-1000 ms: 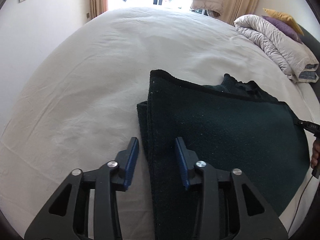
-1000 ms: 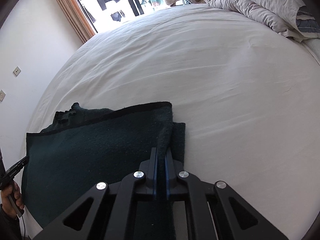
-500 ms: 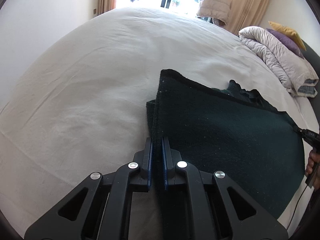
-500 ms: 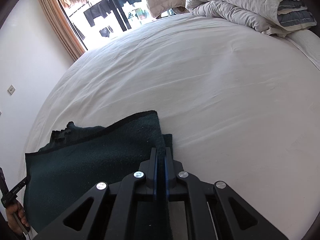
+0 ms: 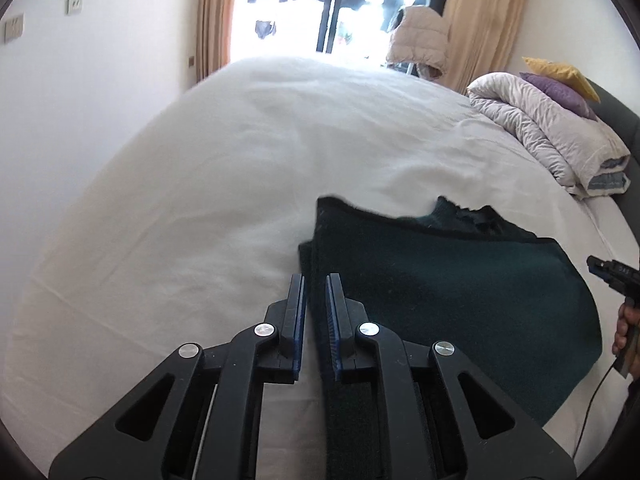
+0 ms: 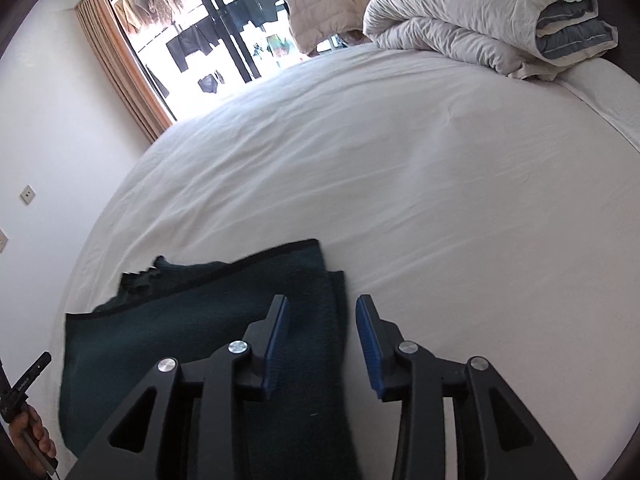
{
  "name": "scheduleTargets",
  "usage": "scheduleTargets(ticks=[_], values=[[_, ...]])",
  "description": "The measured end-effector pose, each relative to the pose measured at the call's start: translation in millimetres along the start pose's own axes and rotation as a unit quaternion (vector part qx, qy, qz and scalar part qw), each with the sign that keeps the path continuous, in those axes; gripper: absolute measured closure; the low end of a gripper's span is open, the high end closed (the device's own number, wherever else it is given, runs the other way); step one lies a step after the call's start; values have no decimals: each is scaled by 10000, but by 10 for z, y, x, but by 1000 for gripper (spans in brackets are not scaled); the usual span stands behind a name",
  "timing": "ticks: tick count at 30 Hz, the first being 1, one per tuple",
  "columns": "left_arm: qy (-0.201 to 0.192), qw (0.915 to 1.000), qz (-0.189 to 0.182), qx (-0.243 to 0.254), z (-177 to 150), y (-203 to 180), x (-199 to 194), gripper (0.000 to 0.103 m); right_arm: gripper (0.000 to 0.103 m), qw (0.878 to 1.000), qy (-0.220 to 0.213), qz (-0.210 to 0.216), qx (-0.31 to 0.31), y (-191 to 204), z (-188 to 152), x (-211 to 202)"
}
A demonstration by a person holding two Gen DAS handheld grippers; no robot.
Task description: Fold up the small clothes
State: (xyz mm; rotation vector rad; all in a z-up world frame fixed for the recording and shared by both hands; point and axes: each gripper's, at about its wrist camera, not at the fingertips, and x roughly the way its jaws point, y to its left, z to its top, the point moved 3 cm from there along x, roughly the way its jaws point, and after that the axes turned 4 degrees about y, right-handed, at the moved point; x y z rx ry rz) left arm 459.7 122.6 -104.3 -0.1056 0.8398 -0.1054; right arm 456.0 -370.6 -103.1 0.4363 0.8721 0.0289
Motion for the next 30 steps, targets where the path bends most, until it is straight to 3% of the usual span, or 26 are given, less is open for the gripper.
scheduleTargets(ticks=[2,5,7,9,11,15,17,21,23,25,27,28,30], values=[[-71,9989,-78,448,93,-319,-78,91,65,9981,131,588,-141,310,-62,78],[101,9956,-190,909,120,-760,100,91,65,9889,509,1385,-171,728,-201,342],[364,9946,-65,968,73,-917,353,91,65,9838,700,1636,-237,892,-293,525],[692,9936,179,876,0,-903,620,91,65,9831,882,1594,-170,896,-343,714],[908,9926,295,743,-123,-715,818,91,72,9810,880,1727,97,761,-332,805],[707,9961,-142,502,-183,-551,847,91,86,9840,706,1564,479,386,-269,761],[672,9964,-181,489,-195,-538,850,91,103,9868,637,1332,665,163,-241,723],[543,9973,-144,464,-260,-478,809,91,103,9888,313,829,1201,-374,-205,591],[496,9973,-62,532,-283,-499,814,91,103,9831,144,927,1569,-605,-202,533],[486,9969,32,618,-289,-546,835,91,103,9824,43,815,1677,-696,-203,451],[462,9967,90,666,-299,-572,853,91,103,9884,-49,413,1458,-631,-195,341],[452,9966,104,680,-308,-559,838,91,98,9907,-121,264,1331,-559,-198,272],[437,9965,128,699,-316,-562,837,91,80,9901,-293,581,1242,-378,-230,117]])
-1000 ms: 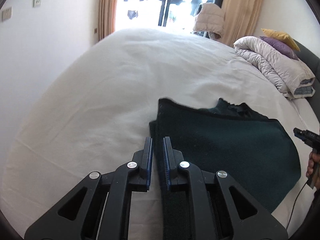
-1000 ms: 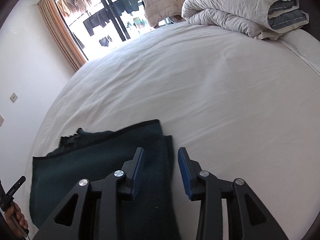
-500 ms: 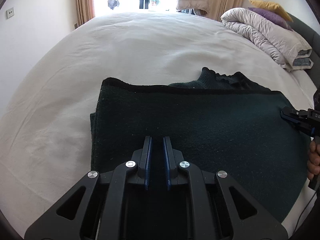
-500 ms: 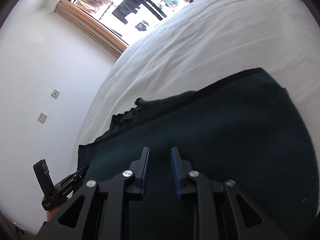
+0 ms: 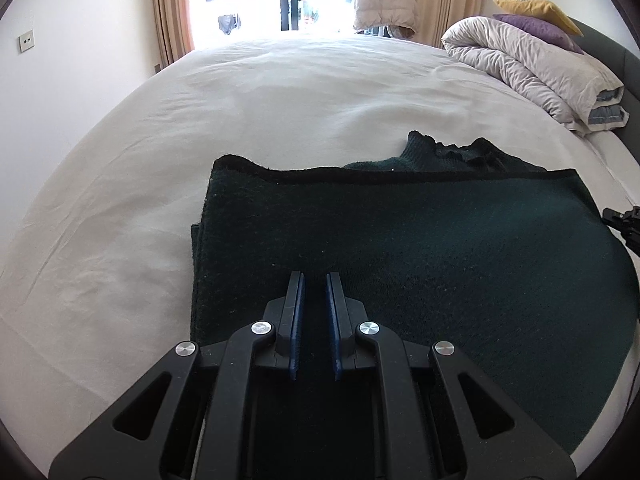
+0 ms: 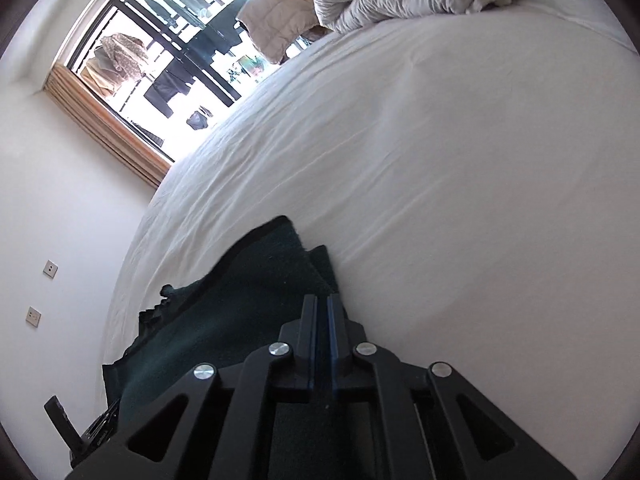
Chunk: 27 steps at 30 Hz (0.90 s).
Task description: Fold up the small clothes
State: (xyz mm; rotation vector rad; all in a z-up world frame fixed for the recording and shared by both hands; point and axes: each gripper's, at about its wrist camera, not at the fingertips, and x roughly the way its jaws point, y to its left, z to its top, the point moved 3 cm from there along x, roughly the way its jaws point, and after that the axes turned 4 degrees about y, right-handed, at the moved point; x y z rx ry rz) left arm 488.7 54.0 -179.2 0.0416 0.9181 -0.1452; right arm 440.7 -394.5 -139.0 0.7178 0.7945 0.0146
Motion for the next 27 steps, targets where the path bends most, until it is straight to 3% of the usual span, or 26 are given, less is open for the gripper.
scheduleTargets(ticks=[1,2,7,12,17,19,21,23,24,25,27], values=[[-4,10000,1,2,-4,5,-7,91,68,9997,-10,223,-47,119,-55,-46],[-8,10000,1,1,-5,10,-16,91,62,9989,16,442,-145,253,-127,-79],[-21,10000,-18,-11,-16,21,-31,91,53,9883,501,1170,-834,826,-501,50],[-37,10000,-41,-38,-14,30,-37,91,38,9873,1034,942,-756,798,-689,456],[5,9996,-147,-250,-29,79,-148,91,36,9870,625,912,-1167,846,-789,423],[57,9994,-32,-327,-77,70,-267,91,33,9849,481,1088,-1256,819,-824,406],[-72,9982,-167,-576,-175,75,-507,91,32,9835,376,1338,-1160,764,-827,379],[-247,9935,-424,-1032,-380,117,-786,81,32,9822,337,1526,-1038,723,-819,357],[-333,9884,-631,-1339,-530,147,-917,58,32,9818,324,1572,-1017,706,-816,342],[-421,9822,-838,-1630,-680,179,-1025,26,32,9815,312,1587,-1019,709,-819,341],[-637,9658,-1092,-2264,-1056,228,-1236,14,32,9815,291,1577,-1045,723,-827,340]])
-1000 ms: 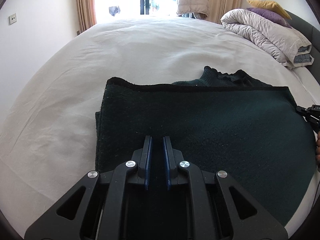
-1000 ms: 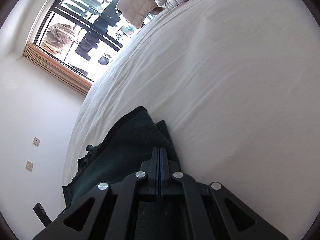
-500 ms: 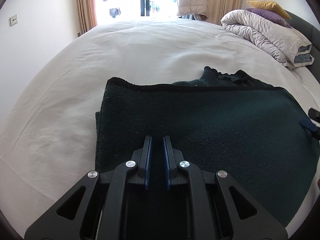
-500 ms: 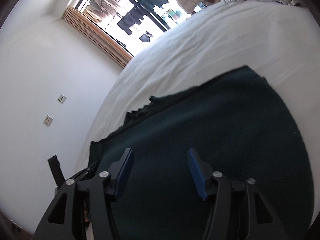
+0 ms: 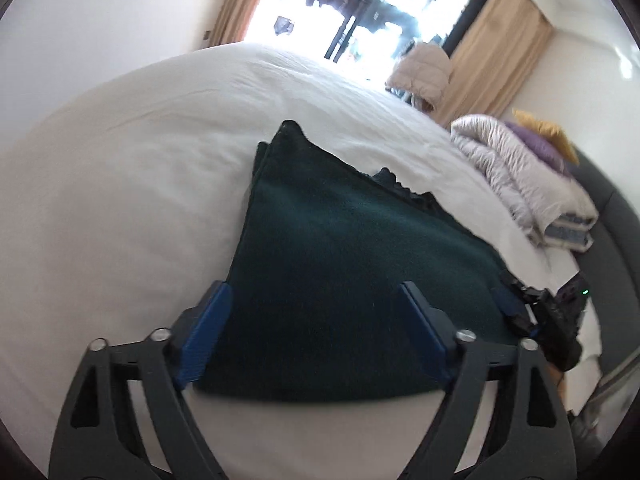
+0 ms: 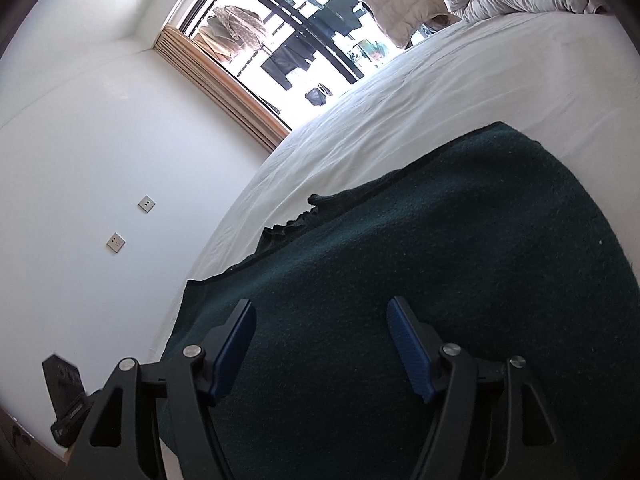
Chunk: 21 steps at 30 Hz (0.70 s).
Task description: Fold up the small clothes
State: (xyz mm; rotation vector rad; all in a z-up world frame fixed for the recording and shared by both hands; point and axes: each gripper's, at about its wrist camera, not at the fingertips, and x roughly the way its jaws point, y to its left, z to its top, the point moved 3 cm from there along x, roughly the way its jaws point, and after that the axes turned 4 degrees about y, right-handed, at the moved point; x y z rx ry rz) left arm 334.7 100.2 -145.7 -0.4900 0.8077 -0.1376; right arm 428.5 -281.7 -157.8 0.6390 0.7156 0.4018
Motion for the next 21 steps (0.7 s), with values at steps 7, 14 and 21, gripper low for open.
scheduleTargets(ticks=[7,14,21], values=[[178,9955,-477,-795,-571,64,-184,14,32,10000,-31,31,1,22,-5,-8],[141,9856,-863,-1447,-430,26,139,15,32,10000,-60,64,7,10,-11,-34],[-159,9725,-1019,-2090,-227,165,325,39,33,10000,-59,62,18,3,-15,-47]])
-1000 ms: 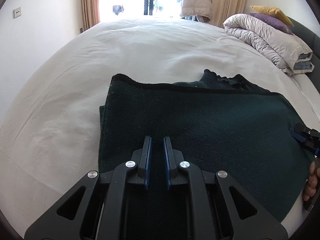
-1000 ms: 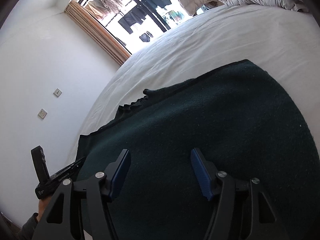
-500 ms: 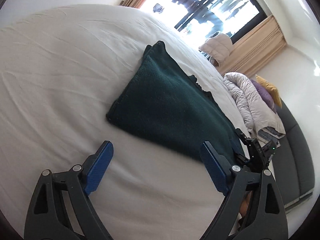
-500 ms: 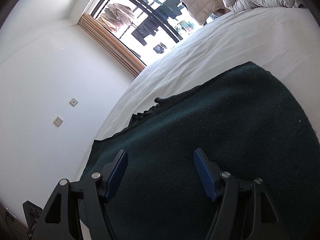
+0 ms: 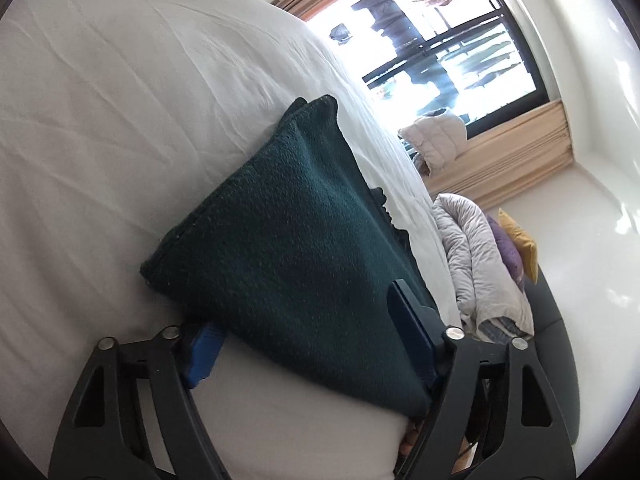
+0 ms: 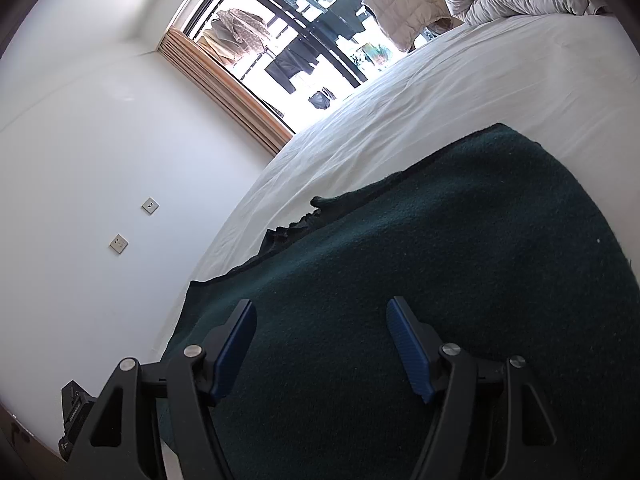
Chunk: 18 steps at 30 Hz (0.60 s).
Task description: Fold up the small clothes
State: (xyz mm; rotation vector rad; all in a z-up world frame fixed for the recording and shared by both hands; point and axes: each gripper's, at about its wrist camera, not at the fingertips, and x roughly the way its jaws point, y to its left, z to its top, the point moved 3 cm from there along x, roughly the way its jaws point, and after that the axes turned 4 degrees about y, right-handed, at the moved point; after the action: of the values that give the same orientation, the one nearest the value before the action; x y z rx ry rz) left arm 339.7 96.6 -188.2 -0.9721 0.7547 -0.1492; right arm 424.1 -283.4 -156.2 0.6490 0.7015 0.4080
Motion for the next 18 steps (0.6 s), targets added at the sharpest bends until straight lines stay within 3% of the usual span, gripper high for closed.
scheduleTargets(ticks=[3,4,6,8,9,11,12,15,16,17,18], values=[[52,9999,5,-148,155,90,128,75,38,9996,198,-191,117,36,63,-4],[104,9998,22,-146,207,114,180,81,39,9992,274,-192,217,69,93,-22],[135,9999,13,-63,294,117,245,85,43,9991,307,19,292,231,159,-92],[138,9999,0,56,373,98,303,87,53,9988,487,8,-29,504,204,-84],[139,9999,-16,77,399,93,324,87,56,9972,729,84,-113,628,205,-12],[114,9998,-6,183,440,58,346,87,72,9922,1223,221,-120,790,156,178],[96,9996,4,255,450,30,345,87,73,9894,1435,172,-151,838,119,282],[53,9989,29,457,473,-53,324,90,79,9798,1980,-275,-25,738,-42,601],[35,9985,25,537,446,-79,271,90,85,9766,2109,-400,131,642,-99,683],[17,9981,31,619,455,-116,257,90,103,9751,2148,-464,301,533,-145,735],[-8,9974,46,720,463,-163,240,91,103,9760,2098,-398,429,439,-173,744]])
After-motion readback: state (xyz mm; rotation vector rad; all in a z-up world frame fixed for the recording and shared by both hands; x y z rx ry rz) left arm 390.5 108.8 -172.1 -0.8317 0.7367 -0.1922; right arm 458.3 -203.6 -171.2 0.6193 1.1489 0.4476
